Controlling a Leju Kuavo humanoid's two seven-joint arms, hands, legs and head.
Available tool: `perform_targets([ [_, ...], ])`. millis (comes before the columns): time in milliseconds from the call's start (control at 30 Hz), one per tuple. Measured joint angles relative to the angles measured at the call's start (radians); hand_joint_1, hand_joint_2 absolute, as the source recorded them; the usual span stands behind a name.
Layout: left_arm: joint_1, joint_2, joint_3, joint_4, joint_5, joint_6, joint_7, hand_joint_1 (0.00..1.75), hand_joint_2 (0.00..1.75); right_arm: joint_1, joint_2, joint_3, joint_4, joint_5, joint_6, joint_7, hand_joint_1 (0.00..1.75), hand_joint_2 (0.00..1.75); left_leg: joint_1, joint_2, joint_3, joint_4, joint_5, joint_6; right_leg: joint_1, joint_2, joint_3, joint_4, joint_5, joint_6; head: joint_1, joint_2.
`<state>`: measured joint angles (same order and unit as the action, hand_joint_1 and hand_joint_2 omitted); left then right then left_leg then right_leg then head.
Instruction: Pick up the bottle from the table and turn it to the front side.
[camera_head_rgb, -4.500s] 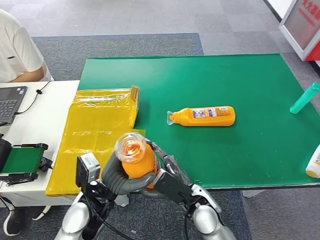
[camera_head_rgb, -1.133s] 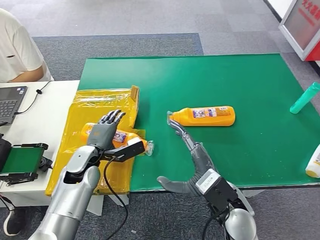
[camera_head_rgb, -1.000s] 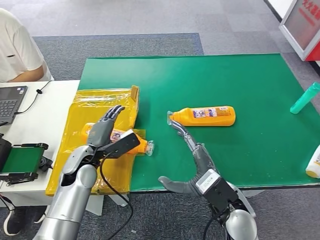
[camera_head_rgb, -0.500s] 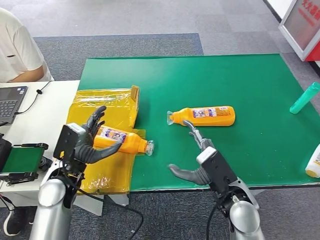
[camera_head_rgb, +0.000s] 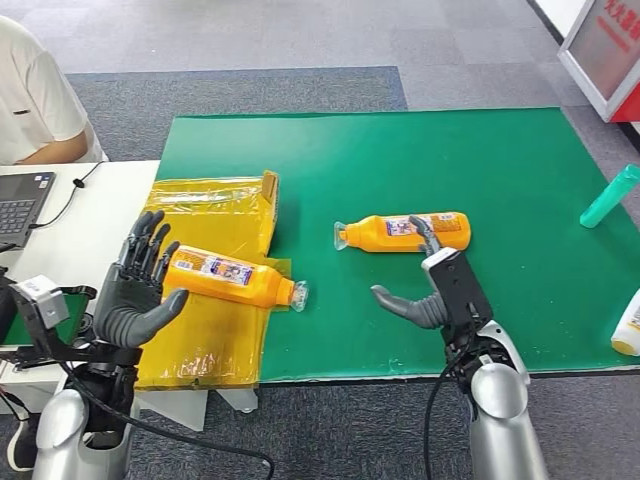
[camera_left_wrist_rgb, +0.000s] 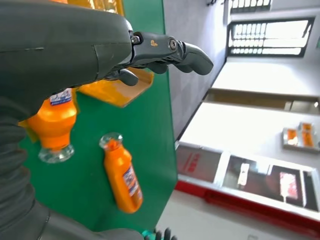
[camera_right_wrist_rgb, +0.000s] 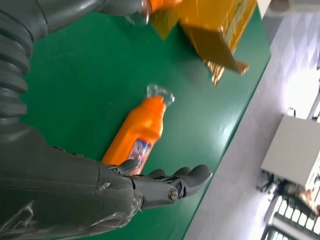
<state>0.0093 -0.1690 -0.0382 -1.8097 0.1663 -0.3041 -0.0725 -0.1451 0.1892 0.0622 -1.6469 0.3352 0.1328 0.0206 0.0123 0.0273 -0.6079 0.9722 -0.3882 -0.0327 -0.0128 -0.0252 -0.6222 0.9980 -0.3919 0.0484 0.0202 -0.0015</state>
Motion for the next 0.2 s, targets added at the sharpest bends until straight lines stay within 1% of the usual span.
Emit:
perform_targets([
  [100, 0.001, -0.003, 0.002, -0.004, 0.006, 0.001, 0.007, 0.00, 1.75, -0.004, 0.001, -0.006, 0.002, 0.008, -0.006, -0.001, 0.00, 1.75, 0.000, 0.000, 0.000, 0.000, 0.000, 0.000, 0.000, 0.000, 0.000, 0.000, 0.000, 0.000, 0.000, 0.000],
  [200, 0.024, -0.012, 0.009, -0.022, 0.014, -0.011, 0.028, 0.00, 1.75, -0.034, 0.012, -0.068, 0.010, 0.057, -0.034, -0.021, 0.00, 1.75, 0.000, 0.000, 0.000, 0.000, 0.000, 0.000, 0.000, 0.000, 0.000, 0.000, 0.000, 0.000, 0.000, 0.000],
])
